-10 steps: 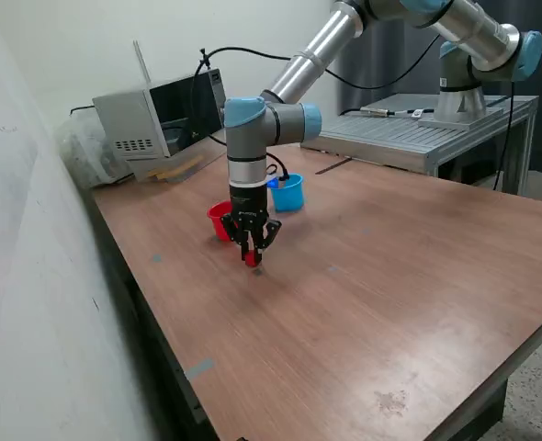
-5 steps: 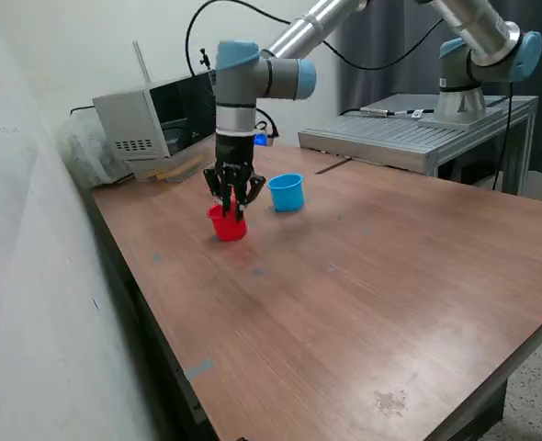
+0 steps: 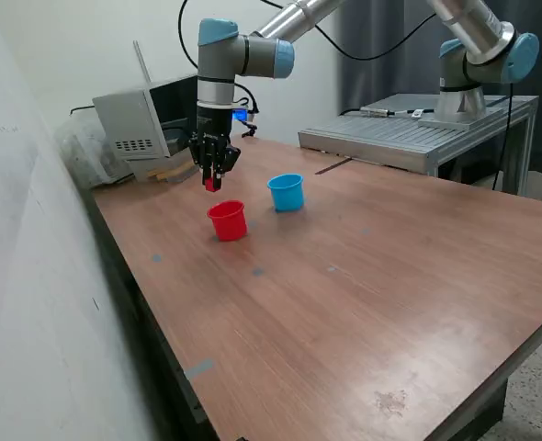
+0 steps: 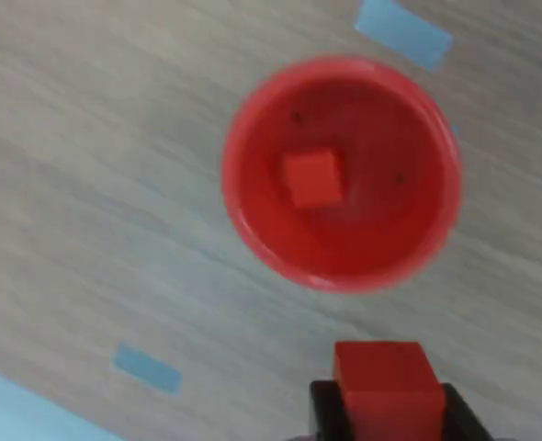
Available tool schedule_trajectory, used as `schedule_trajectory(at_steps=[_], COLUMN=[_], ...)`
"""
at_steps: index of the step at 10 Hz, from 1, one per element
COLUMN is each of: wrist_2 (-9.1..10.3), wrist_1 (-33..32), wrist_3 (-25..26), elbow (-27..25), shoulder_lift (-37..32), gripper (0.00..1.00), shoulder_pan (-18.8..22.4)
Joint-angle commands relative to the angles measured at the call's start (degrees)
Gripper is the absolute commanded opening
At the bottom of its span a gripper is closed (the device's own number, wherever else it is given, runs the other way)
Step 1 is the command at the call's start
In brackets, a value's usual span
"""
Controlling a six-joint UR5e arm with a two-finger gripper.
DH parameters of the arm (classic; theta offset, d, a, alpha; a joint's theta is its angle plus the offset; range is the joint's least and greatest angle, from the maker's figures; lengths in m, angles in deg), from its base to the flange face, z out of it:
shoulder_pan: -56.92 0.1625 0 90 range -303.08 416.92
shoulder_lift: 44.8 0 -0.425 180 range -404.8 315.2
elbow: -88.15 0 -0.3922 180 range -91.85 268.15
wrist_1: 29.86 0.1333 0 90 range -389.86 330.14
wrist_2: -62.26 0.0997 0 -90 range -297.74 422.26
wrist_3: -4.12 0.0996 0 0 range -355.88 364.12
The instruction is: Place red objects in the red bin, and blue objects in the blue bin.
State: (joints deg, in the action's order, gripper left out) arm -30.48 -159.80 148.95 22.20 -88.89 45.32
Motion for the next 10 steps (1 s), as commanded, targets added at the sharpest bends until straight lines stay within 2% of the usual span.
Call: schedule_trajectory(at_steps=[1,5,6,7,10], wrist_2=[0.19,0.28,0.89,1.42,1.69], wrist_1=[0.1,-0.1,-0.1,-0.1,-0.1], wrist_3=[0.1,0.1,0.1,0.1,0.1], elbow=[-1.1,-3.4,-3.7,-3.7,-4.2], shoulder_lift=[-0.1,0.5,0.5,0.5,0.4], gripper=[0.00,0.00,0.00,1.00,1.00], shoulder_pan=[-1.9,-3.1,-3.1,-3.1,-3.1])
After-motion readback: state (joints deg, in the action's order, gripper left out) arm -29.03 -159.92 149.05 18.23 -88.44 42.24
